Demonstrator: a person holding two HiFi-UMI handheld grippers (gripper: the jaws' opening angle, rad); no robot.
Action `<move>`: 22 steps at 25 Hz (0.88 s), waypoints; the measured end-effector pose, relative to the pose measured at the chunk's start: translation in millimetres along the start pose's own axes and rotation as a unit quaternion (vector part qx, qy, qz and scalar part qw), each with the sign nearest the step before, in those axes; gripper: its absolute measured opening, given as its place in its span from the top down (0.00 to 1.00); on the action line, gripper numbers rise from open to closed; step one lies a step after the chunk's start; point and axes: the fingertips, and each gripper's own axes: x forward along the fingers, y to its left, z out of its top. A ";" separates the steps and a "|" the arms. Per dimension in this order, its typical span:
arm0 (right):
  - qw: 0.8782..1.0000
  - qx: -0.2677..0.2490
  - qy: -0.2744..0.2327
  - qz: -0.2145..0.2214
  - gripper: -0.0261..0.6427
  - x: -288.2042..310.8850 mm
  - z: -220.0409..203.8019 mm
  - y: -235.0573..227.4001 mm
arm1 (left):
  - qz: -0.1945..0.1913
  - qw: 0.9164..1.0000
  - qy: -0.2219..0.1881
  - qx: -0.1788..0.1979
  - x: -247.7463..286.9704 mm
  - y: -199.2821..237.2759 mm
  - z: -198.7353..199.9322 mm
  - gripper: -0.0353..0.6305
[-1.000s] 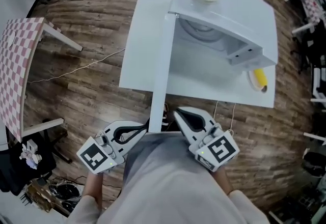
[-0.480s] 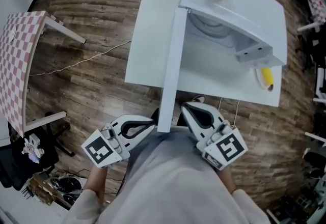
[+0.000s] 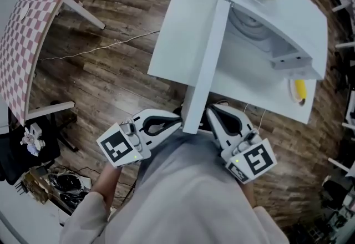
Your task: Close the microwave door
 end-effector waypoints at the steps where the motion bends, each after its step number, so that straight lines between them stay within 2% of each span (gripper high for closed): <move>1: 1.000 -0.001 0.001 0.000 0.93 1.4 0.6 1.9 | -0.001 1.000 -0.004 -0.001 -1.6 0.4 0.8 0.92; 14: 1.000 -0.007 0.006 0.009 0.93 4.6 1.3 8.1 | -0.009 1.000 -0.009 0.004 0.5 -3.7 0.5 0.92; 22: 1.000 0.001 0.004 -0.002 0.93 0.4 -0.4 4.8 | -0.013 1.000 -0.003 0.004 0.7 -4.4 0.1 0.92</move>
